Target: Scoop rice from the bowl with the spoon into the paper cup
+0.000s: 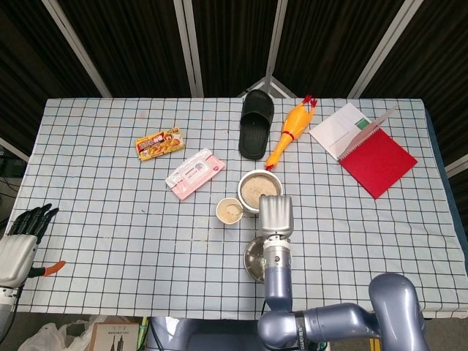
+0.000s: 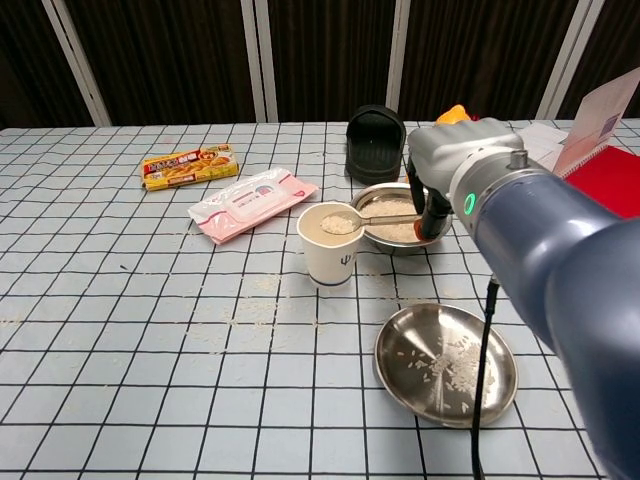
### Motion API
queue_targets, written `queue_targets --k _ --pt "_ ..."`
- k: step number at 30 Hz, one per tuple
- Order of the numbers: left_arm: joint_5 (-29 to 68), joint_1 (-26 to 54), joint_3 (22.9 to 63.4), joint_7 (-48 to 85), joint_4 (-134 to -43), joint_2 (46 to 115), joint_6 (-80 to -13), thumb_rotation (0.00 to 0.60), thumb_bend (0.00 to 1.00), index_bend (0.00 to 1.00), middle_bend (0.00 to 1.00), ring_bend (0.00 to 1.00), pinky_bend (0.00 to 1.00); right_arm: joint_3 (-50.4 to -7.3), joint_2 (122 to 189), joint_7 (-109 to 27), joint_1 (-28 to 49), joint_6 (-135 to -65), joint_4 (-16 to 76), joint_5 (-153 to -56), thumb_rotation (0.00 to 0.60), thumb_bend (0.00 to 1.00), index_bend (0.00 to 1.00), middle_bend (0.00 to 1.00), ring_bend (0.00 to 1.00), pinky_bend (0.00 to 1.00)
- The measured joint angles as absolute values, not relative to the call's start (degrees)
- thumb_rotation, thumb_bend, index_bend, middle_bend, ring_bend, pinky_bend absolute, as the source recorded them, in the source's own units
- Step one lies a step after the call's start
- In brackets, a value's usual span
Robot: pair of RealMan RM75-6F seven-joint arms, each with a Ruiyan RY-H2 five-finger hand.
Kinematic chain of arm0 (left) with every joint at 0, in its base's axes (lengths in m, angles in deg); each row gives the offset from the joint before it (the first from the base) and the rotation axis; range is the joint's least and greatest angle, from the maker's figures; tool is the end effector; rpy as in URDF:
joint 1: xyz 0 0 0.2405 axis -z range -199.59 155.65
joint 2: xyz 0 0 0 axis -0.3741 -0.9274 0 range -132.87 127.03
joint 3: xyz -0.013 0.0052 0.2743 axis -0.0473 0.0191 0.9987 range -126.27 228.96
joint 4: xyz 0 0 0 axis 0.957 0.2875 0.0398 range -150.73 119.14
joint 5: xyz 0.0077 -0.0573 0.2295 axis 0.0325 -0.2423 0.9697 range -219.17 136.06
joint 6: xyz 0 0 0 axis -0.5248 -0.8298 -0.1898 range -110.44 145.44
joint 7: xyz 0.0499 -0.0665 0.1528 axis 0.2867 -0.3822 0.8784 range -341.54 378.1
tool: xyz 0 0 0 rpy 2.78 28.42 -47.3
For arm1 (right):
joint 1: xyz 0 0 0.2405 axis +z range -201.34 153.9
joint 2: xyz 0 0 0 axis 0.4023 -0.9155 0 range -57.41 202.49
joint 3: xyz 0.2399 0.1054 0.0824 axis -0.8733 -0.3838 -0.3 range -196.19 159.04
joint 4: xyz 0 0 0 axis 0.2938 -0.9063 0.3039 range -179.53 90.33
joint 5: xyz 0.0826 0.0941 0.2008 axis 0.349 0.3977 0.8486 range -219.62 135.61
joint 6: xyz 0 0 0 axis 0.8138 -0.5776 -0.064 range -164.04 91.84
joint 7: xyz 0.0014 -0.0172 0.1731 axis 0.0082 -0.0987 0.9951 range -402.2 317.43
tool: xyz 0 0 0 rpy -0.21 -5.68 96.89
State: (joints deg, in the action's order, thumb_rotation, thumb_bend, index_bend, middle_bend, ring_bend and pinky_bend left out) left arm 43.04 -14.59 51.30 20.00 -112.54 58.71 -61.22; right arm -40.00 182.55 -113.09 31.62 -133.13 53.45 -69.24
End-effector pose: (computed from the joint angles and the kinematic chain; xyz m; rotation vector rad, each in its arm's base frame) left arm -0.3315 0.2144 0.1254 -1.4826 -1.0056 -0.8268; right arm -0.0439 -0.3437 -0.0734 1.5169 -0.8767 0.5332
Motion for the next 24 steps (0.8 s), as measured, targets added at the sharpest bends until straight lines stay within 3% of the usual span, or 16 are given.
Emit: queue_targets --k 9,24 --pt "42.8 -14.6 51.3 20.2 -112.8 58.7 -61.2 0.6 0.0 0.0 0.0 0.0 0.0 -38.3 184.4 -112.7 32.3 -131.5 50.2 -73.3 0.6 0.59 0.66 0.88 0.95 1.0" --pt "42.8 -14.5 51.4 19.9 -113.3 58.3 -60.8 0.6 0.0 0.0 0.0 0.0 0.0 -28.8 185.1 -108.3 32.2 -126.1 39.3 -90.9 0.6 0.59 0.66 0.88 0.95 1.0"
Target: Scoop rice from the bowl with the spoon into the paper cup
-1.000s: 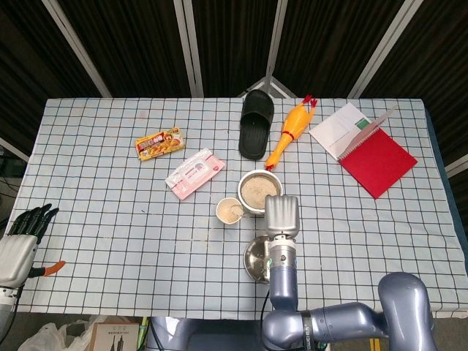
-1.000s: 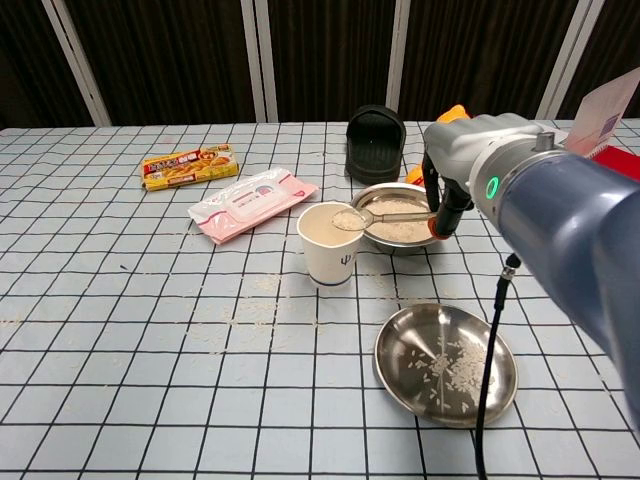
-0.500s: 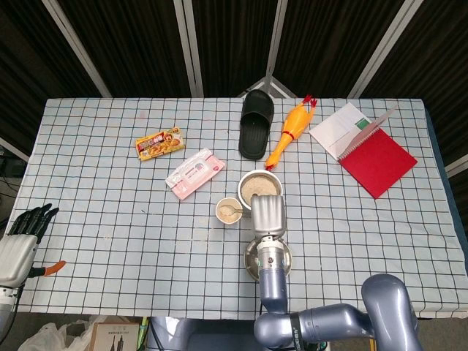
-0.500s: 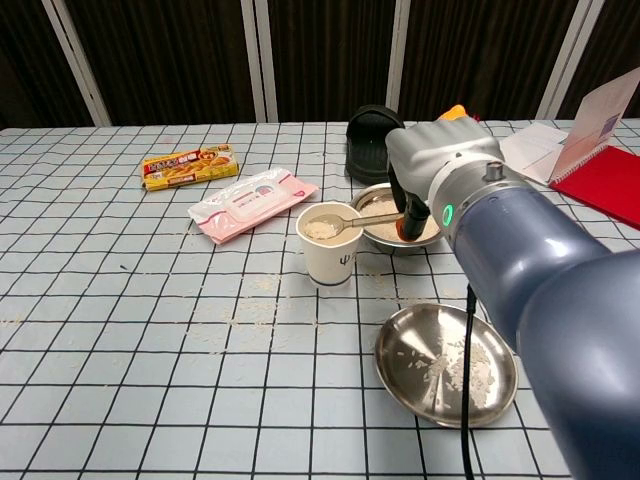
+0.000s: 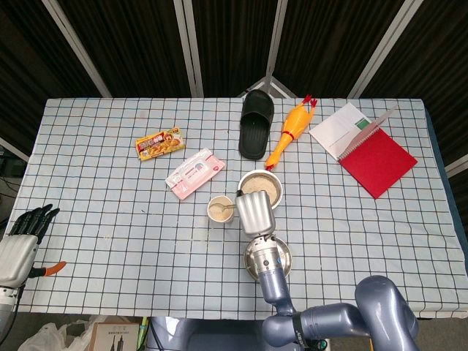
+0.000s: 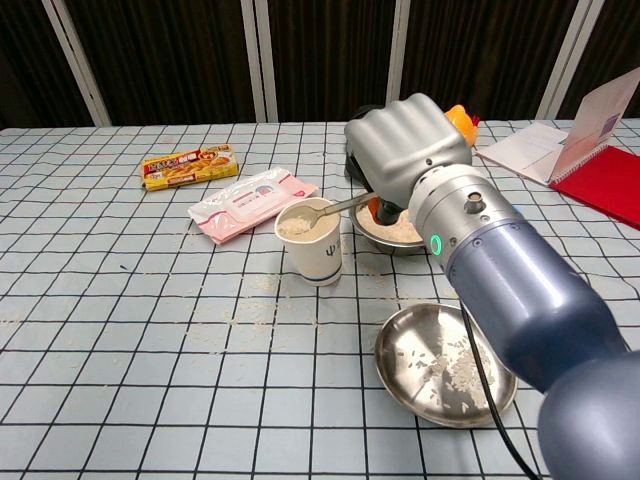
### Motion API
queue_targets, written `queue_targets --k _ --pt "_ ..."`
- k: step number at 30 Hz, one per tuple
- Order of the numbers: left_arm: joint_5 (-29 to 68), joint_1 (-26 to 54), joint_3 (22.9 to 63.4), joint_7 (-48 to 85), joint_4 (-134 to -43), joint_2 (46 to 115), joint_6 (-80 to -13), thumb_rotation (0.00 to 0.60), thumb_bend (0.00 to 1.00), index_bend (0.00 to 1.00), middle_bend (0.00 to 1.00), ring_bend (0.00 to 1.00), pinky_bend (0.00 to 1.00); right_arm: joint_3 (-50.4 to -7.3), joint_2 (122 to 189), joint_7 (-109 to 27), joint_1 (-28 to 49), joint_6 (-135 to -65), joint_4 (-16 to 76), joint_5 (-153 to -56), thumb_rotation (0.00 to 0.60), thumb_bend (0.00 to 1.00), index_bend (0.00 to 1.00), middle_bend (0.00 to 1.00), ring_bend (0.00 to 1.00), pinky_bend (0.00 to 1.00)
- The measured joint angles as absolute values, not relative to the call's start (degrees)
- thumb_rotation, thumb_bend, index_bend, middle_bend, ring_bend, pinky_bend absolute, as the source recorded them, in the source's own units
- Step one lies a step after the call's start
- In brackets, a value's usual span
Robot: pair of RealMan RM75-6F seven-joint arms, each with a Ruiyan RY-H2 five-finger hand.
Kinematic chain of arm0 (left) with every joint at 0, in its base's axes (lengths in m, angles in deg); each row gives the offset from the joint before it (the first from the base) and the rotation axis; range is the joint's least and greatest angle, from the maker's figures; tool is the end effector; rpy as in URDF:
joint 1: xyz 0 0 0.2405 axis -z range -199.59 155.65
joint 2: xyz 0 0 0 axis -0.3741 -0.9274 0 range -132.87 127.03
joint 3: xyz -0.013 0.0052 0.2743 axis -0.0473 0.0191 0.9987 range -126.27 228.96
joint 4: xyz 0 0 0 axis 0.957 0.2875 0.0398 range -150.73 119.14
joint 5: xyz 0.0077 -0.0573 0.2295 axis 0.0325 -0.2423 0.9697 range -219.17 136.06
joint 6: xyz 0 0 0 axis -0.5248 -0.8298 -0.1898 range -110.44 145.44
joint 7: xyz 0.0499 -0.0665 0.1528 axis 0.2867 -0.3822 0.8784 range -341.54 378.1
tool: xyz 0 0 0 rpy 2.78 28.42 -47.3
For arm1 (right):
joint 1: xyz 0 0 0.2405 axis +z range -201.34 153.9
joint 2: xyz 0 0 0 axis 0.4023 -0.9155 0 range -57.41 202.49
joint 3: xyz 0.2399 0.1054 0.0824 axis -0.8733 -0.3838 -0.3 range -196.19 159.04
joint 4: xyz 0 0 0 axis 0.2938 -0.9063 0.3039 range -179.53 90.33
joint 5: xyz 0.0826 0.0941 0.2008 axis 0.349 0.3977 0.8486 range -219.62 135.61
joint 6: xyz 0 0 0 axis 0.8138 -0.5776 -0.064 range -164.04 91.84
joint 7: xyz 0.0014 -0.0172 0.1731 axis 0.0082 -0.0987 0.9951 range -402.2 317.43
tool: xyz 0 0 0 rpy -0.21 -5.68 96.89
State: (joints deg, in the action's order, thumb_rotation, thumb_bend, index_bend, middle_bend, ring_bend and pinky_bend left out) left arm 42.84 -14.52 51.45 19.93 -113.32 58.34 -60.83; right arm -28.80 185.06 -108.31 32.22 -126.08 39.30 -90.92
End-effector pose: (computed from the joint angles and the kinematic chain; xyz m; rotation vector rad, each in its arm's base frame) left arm -0.3299 0.2136 0.1249 -1.4837 -1.0200 -0.8259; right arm -0.0320 -0.3486 -0.0993 1.6298 -0.4365 0.7410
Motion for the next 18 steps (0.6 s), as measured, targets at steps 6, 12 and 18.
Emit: queue_targets --k 6,12,18 --pt "42.8 -14.5 51.5 19.9 -113.4 58.3 -60.8 0.6 0.0 0.0 0.0 0.0 0.0 -26.4 184.2 -106.9 31.2 -124.7 35.8 -95.5 0.6 0.59 0.66 0.88 0.95 1.0" --pt "42.6 -14.5 51.5 20.0 -113.6 58.3 -60.6 0.6 0.0 0.0 0.0 0.0 0.0 -24.6 182.8 -106.6 30.2 -124.4 34.1 -99.6 0.6 0.59 0.66 0.88 0.95 1.0" --pt "42.5 -14.5 51.5 20.1 -113.6 58.3 -60.6 0.6 0.0 0.0 0.0 0.0 0.0 -25.1 182.1 -105.8 28.7 -123.9 33.7 -100.8 0.6 0.59 0.66 0.88 0.95 1.0"
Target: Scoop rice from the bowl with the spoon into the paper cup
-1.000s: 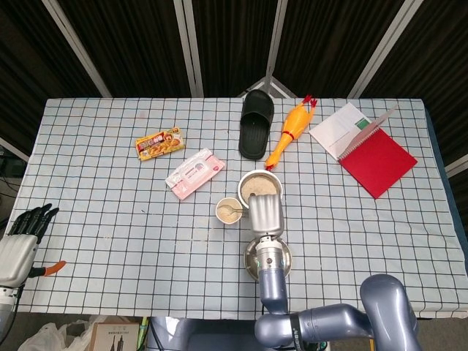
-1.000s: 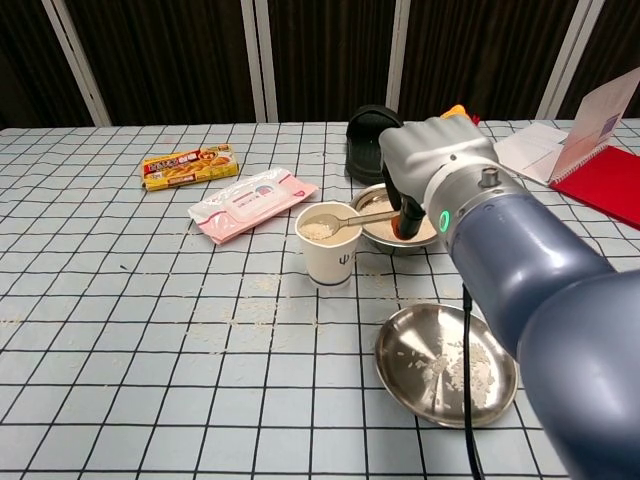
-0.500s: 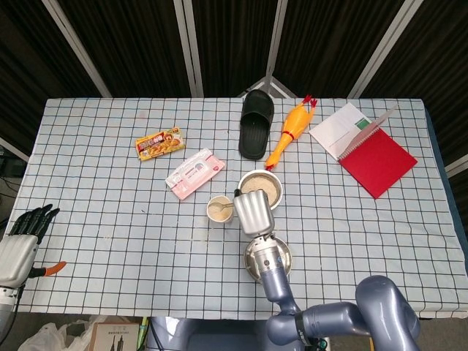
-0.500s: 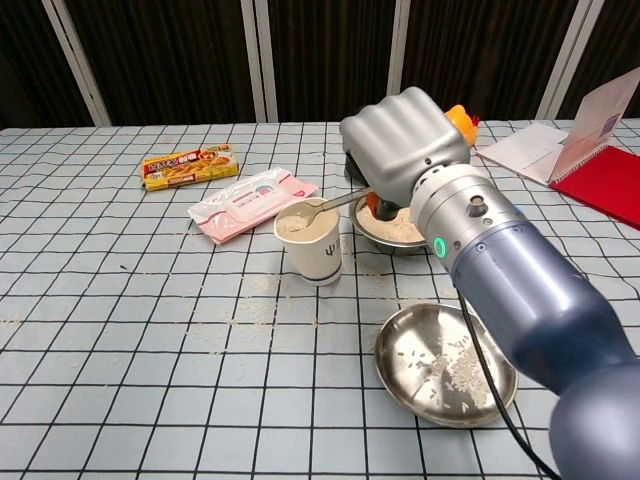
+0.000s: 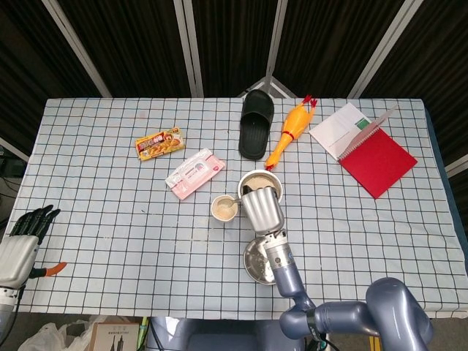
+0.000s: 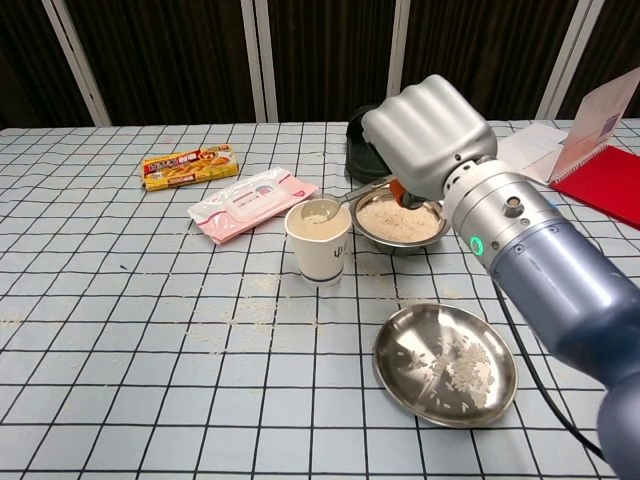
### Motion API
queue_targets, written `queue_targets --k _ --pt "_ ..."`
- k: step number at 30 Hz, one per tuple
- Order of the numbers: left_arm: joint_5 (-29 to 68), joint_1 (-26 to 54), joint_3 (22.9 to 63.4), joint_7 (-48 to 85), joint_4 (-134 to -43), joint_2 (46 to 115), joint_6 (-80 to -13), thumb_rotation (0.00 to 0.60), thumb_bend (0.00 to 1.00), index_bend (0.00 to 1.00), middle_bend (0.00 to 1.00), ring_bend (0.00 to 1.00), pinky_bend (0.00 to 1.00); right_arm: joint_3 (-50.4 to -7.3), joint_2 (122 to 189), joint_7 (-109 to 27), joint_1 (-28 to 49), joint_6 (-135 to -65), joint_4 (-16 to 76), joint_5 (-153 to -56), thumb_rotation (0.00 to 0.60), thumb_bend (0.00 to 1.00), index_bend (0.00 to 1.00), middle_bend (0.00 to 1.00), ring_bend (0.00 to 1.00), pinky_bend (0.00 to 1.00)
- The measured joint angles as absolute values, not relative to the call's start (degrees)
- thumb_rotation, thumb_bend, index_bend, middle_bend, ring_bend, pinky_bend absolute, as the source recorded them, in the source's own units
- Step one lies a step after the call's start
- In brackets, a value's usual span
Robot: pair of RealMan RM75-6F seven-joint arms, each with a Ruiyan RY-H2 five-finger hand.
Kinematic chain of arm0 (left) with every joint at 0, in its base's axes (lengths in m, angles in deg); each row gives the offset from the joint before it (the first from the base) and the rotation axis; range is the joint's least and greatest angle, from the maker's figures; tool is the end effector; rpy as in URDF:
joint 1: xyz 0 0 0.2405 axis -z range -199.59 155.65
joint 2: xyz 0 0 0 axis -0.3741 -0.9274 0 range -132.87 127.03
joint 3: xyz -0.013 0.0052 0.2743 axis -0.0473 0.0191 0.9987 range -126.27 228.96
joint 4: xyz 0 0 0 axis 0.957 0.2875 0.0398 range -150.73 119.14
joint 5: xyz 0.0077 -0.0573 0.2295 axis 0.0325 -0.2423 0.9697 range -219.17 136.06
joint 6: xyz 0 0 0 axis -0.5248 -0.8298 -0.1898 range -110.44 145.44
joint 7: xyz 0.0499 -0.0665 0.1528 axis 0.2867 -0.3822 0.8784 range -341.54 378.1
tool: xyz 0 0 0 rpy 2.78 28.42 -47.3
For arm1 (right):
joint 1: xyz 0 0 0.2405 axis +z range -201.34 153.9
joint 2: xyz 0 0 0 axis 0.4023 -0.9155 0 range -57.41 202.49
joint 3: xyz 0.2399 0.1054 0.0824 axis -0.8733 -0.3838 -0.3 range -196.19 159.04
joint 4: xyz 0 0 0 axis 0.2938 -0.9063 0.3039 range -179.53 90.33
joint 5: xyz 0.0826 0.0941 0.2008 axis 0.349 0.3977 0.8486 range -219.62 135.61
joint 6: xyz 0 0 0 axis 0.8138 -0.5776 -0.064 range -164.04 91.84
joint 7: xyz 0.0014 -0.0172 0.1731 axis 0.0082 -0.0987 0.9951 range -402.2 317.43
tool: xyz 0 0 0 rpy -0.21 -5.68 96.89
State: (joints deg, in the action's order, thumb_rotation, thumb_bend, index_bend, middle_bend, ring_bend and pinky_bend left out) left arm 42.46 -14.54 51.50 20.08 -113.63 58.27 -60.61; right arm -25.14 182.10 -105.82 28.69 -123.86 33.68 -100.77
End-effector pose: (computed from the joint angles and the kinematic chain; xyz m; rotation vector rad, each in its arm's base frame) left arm -0.3302 0.2130 0.1244 -1.4805 -1.0280 -0.8206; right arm -0.0589 -0.3599 -0.0876 1.6239 -0.2408 0.7603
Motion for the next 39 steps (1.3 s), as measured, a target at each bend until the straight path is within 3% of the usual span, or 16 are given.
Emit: queue_targets --k 9,18,28,39 --pt "42.4 -14.4 51.6 19.9 -113.9 58.1 -60.3 0.6 0.0 0.0 0.0 0.0 0.0 -23.1 180.9 -104.6 28.0 -123.6 31.2 -106.9 0.6 0.59 0.66 0.88 0.95 1.0" --pt "42.4 -14.4 51.6 20.3 -114.0 58.2 -60.3 0.6 0.0 0.0 0.0 0.0 0.0 -19.0 181.3 -102.7 27.3 -123.2 22.0 -116.3 0.6 0.59 0.66 0.88 0.95 1.0" --pt "42.2 -14.3 51.6 20.0 -114.0 58.1 -60.0 0.6 0.0 0.0 0.0 0.0 0.0 -18.6 182.1 -101.4 26.4 -121.9 16.2 -120.9 0.6 0.59 0.67 0.88 0.95 1.0" --pt "42.0 -14.3 51.5 20.2 -114.1 58.1 -60.0 0.6 0.0 0.0 0.0 0.0 0.0 -19.3 180.8 -100.8 25.7 -121.4 16.2 -124.7 0.6 0.59 0.67 0.88 0.95 1.0"
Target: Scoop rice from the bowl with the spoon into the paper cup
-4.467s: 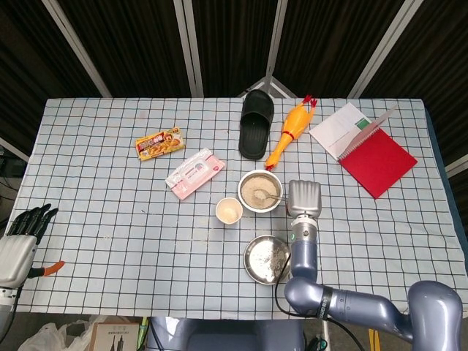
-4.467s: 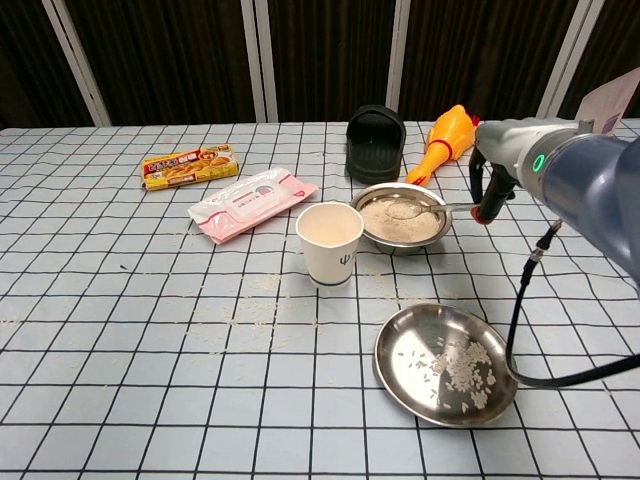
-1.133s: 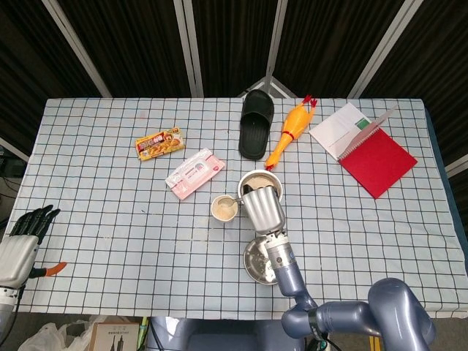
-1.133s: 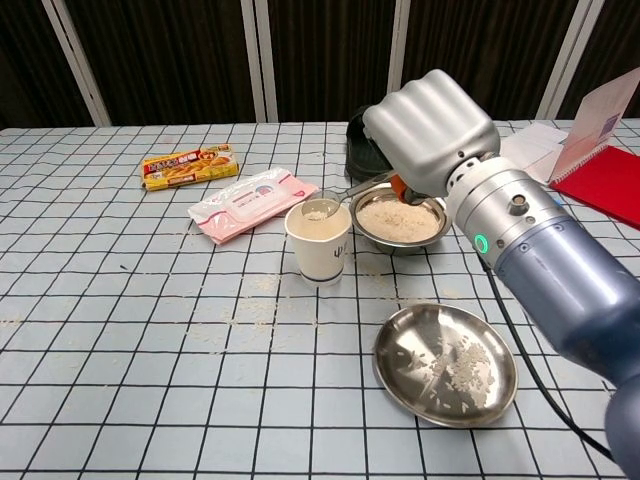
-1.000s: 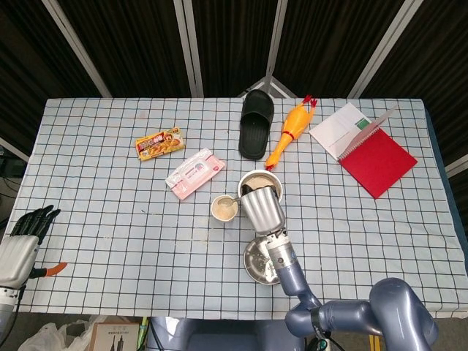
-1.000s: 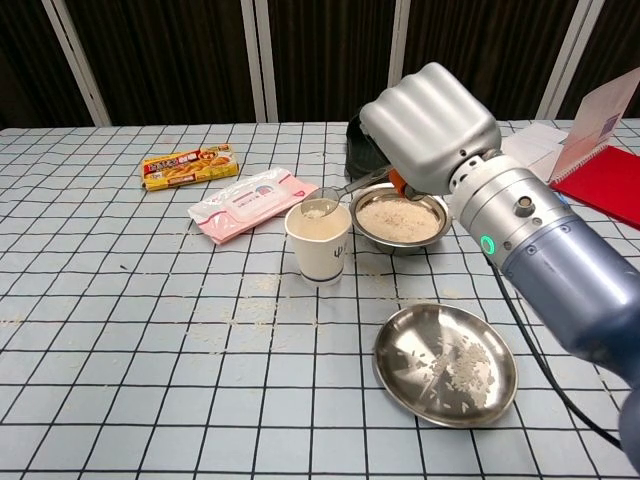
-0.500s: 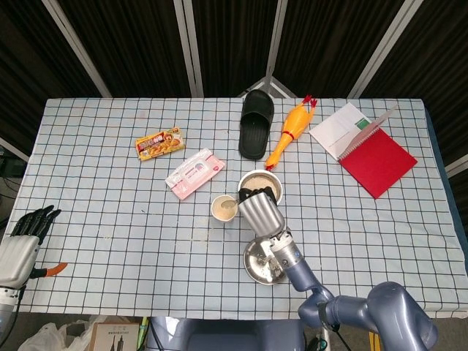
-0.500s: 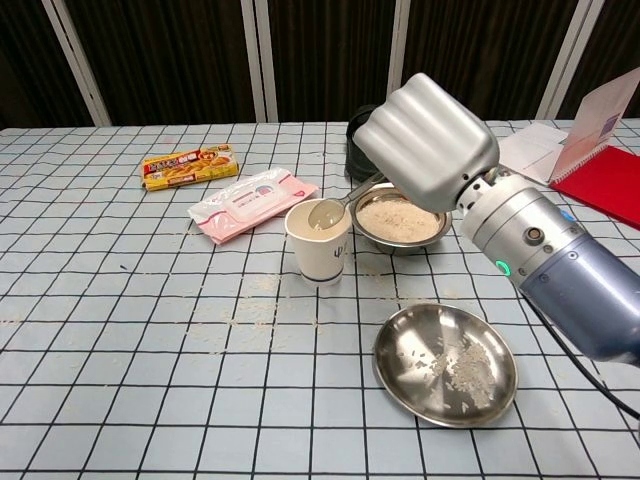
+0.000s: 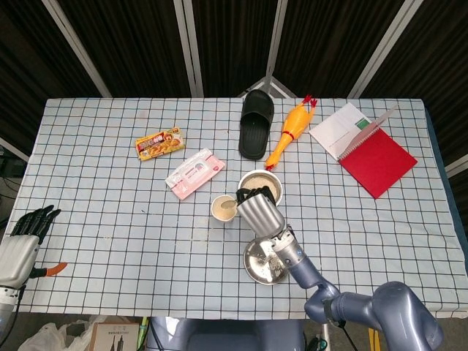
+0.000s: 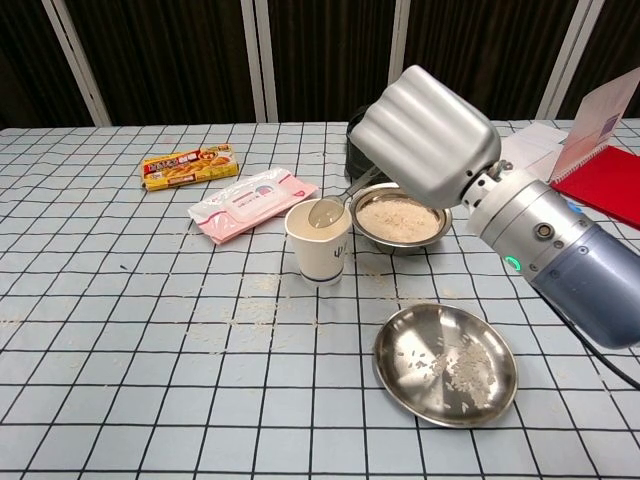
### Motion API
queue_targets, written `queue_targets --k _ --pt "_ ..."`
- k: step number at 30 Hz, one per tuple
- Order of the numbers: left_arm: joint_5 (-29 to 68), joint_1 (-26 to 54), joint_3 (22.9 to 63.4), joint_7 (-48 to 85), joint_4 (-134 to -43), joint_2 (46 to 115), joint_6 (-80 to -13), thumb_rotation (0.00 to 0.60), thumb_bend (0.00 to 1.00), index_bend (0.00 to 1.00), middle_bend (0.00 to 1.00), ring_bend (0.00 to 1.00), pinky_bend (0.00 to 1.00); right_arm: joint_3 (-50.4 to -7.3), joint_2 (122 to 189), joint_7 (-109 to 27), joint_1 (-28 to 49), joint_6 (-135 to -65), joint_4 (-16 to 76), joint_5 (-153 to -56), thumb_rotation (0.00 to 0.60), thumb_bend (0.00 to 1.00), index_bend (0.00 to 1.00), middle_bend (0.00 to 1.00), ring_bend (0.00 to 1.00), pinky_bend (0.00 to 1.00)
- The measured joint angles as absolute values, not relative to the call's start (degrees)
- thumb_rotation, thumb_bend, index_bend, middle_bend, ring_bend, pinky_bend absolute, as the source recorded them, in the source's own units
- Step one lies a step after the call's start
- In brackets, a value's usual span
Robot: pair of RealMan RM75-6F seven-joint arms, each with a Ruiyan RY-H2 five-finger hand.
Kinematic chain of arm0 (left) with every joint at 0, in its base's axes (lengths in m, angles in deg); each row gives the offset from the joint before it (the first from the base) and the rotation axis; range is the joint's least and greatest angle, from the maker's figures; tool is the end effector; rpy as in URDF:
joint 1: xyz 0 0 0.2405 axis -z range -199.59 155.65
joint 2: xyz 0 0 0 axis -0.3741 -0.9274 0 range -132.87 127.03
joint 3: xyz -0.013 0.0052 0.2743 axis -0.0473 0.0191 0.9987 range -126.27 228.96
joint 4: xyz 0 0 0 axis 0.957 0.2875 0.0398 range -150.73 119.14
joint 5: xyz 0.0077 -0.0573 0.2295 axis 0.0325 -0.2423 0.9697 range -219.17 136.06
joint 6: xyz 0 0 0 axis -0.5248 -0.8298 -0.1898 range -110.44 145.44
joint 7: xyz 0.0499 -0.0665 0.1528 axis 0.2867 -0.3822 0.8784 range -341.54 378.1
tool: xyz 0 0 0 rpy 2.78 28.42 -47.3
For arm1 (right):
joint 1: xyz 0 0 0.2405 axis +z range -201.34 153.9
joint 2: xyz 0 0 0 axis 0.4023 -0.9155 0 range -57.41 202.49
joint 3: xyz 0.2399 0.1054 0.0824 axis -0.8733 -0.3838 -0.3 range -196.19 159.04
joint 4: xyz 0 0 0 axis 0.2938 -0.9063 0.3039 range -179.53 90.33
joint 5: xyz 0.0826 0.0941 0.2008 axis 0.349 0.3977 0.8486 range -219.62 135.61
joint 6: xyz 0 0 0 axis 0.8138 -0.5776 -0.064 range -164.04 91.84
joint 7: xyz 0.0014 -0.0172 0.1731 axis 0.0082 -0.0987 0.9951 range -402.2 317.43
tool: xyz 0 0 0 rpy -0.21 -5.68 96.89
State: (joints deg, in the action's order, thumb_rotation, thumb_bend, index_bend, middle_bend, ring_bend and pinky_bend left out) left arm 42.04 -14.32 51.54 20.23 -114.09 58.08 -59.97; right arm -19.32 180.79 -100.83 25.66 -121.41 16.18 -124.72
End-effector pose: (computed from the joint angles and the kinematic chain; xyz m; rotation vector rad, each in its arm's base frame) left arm -0.3297 0.2136 0.1232 -1.4833 -1.0392 -0.8137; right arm -0.0828 -0.3649 -0.0855 1.6534 0.2969 0.8264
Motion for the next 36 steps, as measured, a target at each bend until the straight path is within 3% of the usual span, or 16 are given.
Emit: queue_targets --k 12,18,25,30,36 --pt "41.6 -14.3 51.4 20.6 -114.1 58.2 -59.9 0.6 0.0 0.0 0.0 0.0 0.0 -21.4 181.2 -98.4 23.4 -121.2 17.7 -125.5 0.6 0.59 0.67 0.88 0.95 1.0" --pt "41.2 -14.3 51.3 20.3 -114.1 58.1 -59.7 0.6 0.0 0.0 0.0 0.0 0.0 -25.2 180.6 -97.3 22.1 -122.8 23.1 -123.9 0.6 0.59 0.67 0.88 0.95 1.0" --pt "41.8 -14.4 51.4 20.8 -113.9 58.3 -60.2 0.6 0.0 0.0 0.0 0.0 0.0 -27.0 175.3 -98.4 19.1 -124.6 34.6 -122.3 0.6 0.59 0.67 0.88 0.95 1.0" --pt "42.8 -14.6 51.5 21.9 -113.3 58.9 -61.4 0.6 0.0 0.0 0.0 0.0 0.0 -24.8 169.1 -99.2 14.8 -124.7 43.7 -120.7 0.6 0.59 0.67 0.88 0.95 1.0" --pt "42.8 -14.9 51.3 22.9 -112.8 59.6 -62.3 0.6 0.0 0.0 0.0 0.0 0.0 -18.0 165.8 -99.6 8.7 -123.2 48.6 -117.1 0.6 0.59 0.67 0.88 0.95 1.0"
